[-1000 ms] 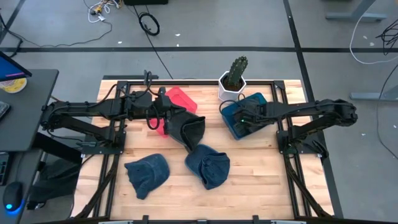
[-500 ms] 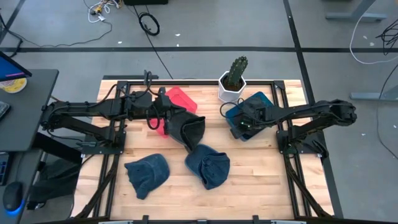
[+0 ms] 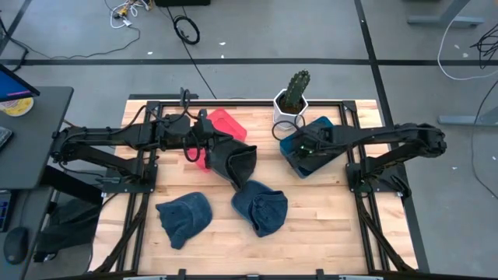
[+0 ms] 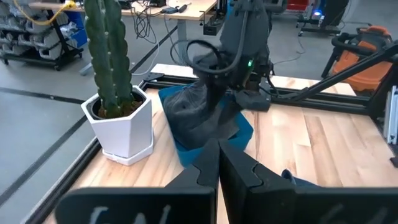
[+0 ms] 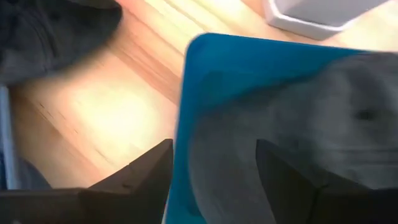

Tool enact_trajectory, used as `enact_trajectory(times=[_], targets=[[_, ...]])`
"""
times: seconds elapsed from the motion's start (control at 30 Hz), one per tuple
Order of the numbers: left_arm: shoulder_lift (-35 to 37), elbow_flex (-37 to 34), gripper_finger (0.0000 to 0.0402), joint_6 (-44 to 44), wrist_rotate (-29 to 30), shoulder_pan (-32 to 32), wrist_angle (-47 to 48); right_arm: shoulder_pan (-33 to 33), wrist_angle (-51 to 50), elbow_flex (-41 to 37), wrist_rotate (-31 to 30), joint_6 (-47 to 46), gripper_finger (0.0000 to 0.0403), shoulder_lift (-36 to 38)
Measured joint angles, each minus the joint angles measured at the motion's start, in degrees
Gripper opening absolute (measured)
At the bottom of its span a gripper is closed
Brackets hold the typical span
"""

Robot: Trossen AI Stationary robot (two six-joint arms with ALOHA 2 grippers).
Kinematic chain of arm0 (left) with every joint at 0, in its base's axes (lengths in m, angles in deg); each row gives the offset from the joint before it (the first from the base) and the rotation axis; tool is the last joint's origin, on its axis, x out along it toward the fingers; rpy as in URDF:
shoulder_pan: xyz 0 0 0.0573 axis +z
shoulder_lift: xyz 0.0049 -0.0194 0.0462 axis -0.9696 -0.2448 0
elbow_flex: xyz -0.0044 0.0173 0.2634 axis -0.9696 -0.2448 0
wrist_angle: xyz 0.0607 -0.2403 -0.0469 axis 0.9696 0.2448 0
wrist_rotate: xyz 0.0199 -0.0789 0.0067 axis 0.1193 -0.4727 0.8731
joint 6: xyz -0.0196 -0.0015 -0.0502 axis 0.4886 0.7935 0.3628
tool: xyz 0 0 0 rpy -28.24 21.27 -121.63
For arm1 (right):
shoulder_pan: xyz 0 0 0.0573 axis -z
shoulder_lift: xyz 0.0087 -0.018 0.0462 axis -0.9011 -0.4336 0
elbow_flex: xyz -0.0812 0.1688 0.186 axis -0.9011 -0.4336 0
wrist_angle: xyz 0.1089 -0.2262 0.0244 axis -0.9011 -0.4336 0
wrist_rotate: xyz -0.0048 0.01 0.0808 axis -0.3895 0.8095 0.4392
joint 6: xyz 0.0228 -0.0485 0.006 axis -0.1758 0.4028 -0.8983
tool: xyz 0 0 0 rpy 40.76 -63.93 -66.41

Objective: Pick & Place hat
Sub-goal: Put the black cap into the blue bin

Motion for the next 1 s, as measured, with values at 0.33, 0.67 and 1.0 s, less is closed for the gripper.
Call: enact_trajectory(times=[0.33,0.67,1.0], targets=[[0.0,0.0,0.0012,15.2,-0.3,0.0,9.7,-4.2,-10.4,9.0,-0.2,10.0,0.0137,3.5],[0.0,0.0,0.0038,49.0,-5.3,3.7,29.0,-5.7,-0.4,9.0,-0.5,11.6,0.0008,5.4],[-5.3,0.1,0.0194,60.7,-6.8,6.3,36.0,-5.7,9.1,9.0,0.0,15.2,0.0088,5.4]])
